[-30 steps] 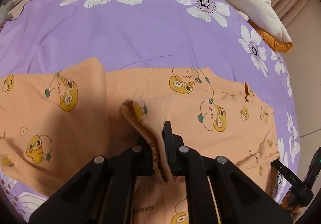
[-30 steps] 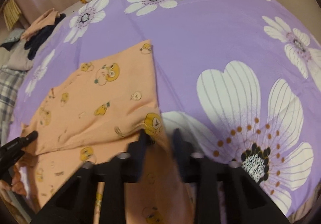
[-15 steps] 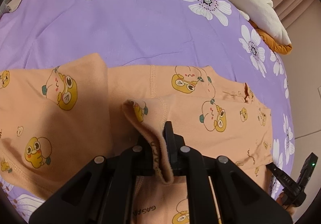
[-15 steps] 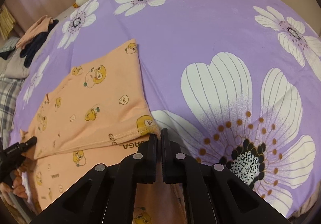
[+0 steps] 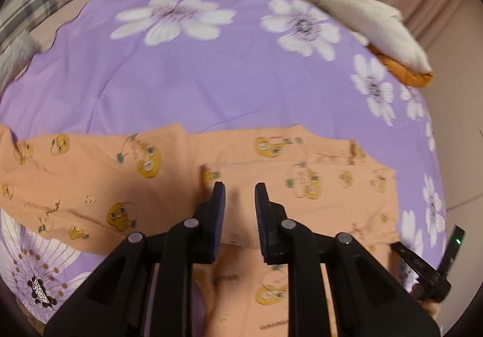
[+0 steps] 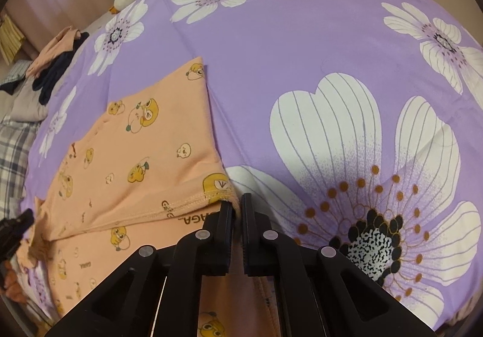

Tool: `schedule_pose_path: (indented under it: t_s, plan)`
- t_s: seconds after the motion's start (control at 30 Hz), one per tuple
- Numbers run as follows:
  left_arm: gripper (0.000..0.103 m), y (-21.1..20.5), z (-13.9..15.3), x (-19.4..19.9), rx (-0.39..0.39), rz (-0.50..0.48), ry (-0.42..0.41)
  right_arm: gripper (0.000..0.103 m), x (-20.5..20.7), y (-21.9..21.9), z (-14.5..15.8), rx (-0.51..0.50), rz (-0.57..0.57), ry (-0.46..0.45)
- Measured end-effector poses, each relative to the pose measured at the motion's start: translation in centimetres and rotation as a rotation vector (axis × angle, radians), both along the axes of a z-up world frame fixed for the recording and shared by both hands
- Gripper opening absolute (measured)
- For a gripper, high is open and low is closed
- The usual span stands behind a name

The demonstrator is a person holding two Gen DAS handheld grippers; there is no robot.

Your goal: Fold small clothes

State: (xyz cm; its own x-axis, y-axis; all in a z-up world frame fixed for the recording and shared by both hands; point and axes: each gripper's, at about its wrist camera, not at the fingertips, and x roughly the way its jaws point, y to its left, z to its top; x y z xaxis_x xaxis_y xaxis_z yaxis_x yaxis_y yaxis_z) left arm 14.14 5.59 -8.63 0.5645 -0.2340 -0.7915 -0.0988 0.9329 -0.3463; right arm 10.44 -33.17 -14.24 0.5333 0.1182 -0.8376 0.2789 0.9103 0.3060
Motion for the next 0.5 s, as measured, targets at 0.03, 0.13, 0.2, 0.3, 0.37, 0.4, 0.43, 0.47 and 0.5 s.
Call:
schedule_pose_path:
  t_s: [0.03,0.13,0.2,0.3,0.37,0.4,0.43,0.47,0.5]
  plan:
    - [0.019,-0.5,0.2,-0.2,-0.008,-0.027,-0.014,0.000,0.0,0.0,0.0,-0.005,0.000,0.000]
    - [0.018,-2.6,-0.5,-0.1,-0.033,-0.113,-0.019,0.000,0.0,0.0,0.0,-0.006,-0.002,0.000]
    - [0.018,-4.0,-1.7,0.0,-0.037,-0.155,-0.005,0.000,0.1,0.0,0.0,-0.005,0.000,0.000]
    - [0.018,-4.9,-3.7,0.0,-0.025,-0.174,0.045,0.000,0.0,0.0,-0.1,-0.001,0.001,0.000]
    - [0.017,-4.9,-5.2,-0.1,0.015,-0.151,0.096,0.000,0.1,0.0,-0.1,0.000,0.003,0.000]
    - [0.016,-4.7,-5.6,-0.2,0.013,-0.143,0.100,0.000,0.1,0.0,-0.1,0.000,0.003,0.000]
    - [0.016,-4.2,-5.7,-0.3,-0.014,-0.132,0.091,0.000,0.1,0.0,-0.1,-0.001,0.004,0.000]
    - [0.016,-3.9,-5.6,-0.3,-0.028,-0.126,0.096,0.000,0.2,0.0,-0.1,-0.005,0.007,0.000]
    - [0.016,-3.6,-5.6,-0.3,-0.044,-0.116,0.107,0.000,0.2,0.1,-0.1,-0.008,0.010,0.000]
